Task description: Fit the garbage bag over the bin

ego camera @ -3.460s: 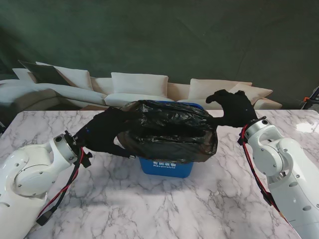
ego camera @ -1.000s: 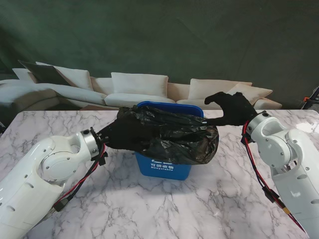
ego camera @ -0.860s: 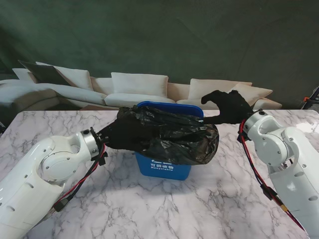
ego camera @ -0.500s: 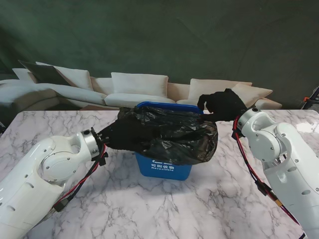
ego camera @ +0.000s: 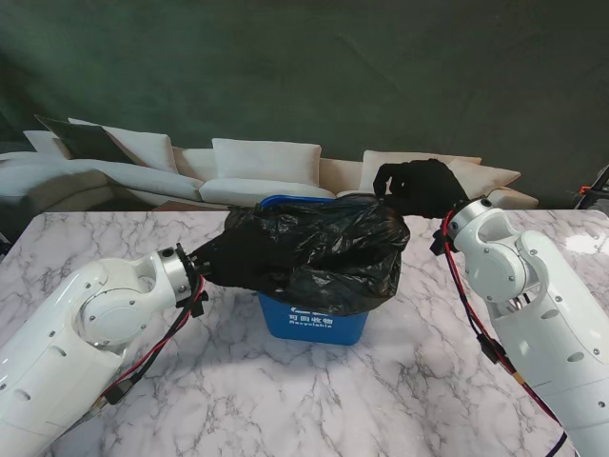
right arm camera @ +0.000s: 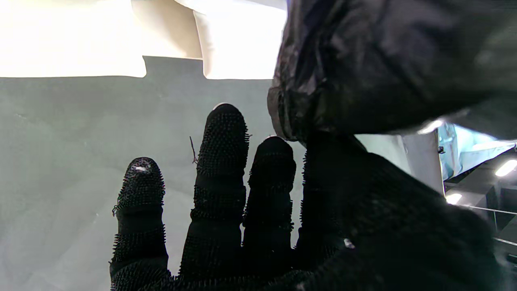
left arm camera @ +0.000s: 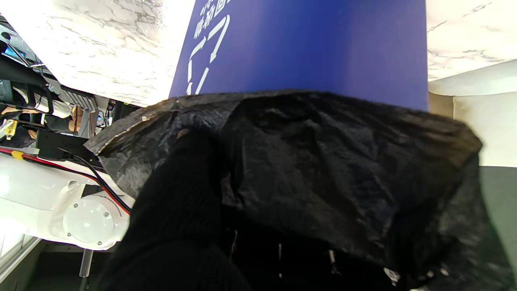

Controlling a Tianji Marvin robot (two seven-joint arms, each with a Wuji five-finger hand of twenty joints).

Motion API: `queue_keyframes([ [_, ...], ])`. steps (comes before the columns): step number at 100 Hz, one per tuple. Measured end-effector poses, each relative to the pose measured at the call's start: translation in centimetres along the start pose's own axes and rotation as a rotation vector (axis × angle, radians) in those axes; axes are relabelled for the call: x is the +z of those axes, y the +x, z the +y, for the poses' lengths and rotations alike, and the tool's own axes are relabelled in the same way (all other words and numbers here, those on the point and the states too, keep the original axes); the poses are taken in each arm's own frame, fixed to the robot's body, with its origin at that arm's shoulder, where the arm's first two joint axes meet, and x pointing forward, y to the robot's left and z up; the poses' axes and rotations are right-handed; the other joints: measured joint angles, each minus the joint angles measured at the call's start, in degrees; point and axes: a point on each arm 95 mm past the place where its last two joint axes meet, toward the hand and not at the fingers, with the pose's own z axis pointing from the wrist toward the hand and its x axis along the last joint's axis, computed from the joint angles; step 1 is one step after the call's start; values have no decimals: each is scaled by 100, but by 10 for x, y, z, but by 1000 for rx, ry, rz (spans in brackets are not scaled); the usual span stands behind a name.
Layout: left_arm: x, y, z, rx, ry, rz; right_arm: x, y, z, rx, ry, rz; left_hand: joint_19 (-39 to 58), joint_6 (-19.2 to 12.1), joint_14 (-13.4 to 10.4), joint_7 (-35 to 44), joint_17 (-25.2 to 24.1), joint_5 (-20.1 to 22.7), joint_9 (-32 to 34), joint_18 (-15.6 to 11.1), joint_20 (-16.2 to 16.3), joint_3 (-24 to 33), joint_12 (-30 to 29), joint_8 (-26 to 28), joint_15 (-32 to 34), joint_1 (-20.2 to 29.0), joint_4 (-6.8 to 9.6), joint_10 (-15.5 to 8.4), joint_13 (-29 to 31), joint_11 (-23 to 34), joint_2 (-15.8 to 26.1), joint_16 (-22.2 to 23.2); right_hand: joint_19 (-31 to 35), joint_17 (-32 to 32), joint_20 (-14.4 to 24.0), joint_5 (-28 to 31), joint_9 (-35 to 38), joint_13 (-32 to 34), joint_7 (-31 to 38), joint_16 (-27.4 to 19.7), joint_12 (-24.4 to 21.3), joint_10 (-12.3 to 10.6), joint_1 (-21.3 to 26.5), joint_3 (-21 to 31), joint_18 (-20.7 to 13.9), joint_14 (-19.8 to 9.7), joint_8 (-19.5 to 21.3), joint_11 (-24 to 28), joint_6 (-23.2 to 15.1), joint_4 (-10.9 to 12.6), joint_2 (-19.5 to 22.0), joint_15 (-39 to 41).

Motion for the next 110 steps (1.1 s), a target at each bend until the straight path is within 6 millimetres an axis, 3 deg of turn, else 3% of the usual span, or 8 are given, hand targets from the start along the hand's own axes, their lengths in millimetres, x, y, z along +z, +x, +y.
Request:
queue_keyframes([
  [21,0,1,0,-1,0,14,14,-2,17,-15,-21,-16,0,1,-7,1,18,2,86,0,0,0,6,-6,0,0,0,-55,5,-132,-29,0,51,63,6,-36,24,0,6,31,70,-6,60,-72,0,0,18,1,-141,-82,55,6],
  [45,1,2,0,-1,-2,26,35,-25,22,-21,-11,-113,1,5,-69,3,53,3,108,0,0,0,80,-8,0,-3,0,-65,31,-141,-47,-2,59,68,16,-79,10,0,8,38,127,-8,80,-133,0,0,23,2,-146,-108,133,13],
  [70,1,2,1,1,-8,29,39,-43,4,-24,50,-165,1,10,-69,3,71,3,263,0,0,0,142,-37,0,-4,0,-117,80,-141,-48,-2,59,68,26,-99,5,-2,9,39,134,-9,81,-186,0,0,25,2,-210,-109,158,13],
  [110,1,2,1,-1,-8,30,47,-59,-46,-24,233,-210,1,11,-69,3,73,3,263,0,0,0,148,-69,1,-5,0,-121,80,-141,-48,1,60,68,51,-162,1,-3,-2,39,135,-23,141,-385,-13,1,-43,2,-213,-109,289,-79],
])
